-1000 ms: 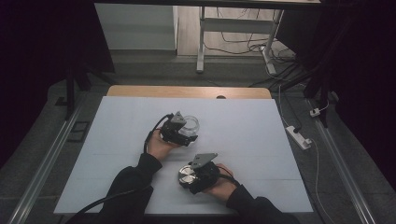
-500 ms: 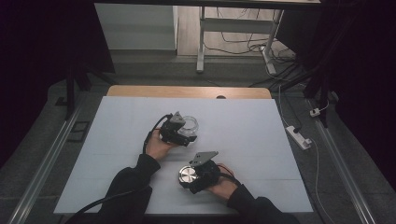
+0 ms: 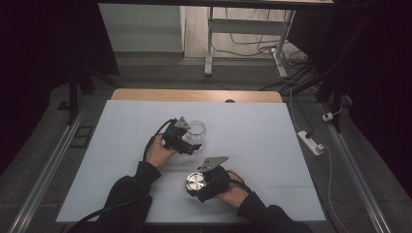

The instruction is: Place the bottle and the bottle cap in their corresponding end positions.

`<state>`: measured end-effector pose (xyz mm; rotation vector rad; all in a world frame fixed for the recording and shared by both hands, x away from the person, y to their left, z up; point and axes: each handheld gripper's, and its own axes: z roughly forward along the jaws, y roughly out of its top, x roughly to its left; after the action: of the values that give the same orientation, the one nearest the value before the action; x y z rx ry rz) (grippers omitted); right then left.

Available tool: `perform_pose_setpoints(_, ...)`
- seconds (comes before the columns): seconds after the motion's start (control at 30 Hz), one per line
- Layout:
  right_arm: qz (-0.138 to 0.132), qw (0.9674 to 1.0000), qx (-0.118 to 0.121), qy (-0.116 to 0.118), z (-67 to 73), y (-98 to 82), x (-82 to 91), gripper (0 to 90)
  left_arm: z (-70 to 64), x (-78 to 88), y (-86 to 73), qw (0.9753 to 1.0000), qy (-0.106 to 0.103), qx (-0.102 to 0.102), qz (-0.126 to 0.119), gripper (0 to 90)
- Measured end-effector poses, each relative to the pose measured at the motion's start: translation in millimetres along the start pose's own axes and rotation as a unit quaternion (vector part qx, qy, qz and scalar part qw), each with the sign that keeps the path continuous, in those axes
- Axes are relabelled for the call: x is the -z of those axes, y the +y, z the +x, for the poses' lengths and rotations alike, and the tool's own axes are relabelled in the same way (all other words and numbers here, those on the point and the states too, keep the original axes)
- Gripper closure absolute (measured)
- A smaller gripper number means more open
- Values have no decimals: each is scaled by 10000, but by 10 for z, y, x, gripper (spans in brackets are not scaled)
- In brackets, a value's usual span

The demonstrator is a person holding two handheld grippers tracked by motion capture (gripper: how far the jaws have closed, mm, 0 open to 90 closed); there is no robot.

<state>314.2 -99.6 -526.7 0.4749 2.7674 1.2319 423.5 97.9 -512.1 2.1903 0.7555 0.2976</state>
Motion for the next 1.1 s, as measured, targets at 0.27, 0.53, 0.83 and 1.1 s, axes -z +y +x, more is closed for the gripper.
perform_pose_setpoints(0.27, -106, 9999, -128, -21, -26, 11, 85, 82, -26, 102, -34, 9994, -263, 207, -44, 7)
perform_pose_setpoints(0.53, -154, 9996, -233, 9, -31, 0, 150, 65, -80, 188, -82, 9990, -404, 195, -74, 0)
perform_pose_setpoints(0.83, -246, 9988, -429, 59, -20, -22, 201, 21, -105, 255, -144, 9981, -550, 220, -137, 0)
perform_pose_setpoints(1.1, -254, 9988, -419, -51, -33, -44, 263, 13, -180, 269, -199, 9979, -613, 213, 34, 0)
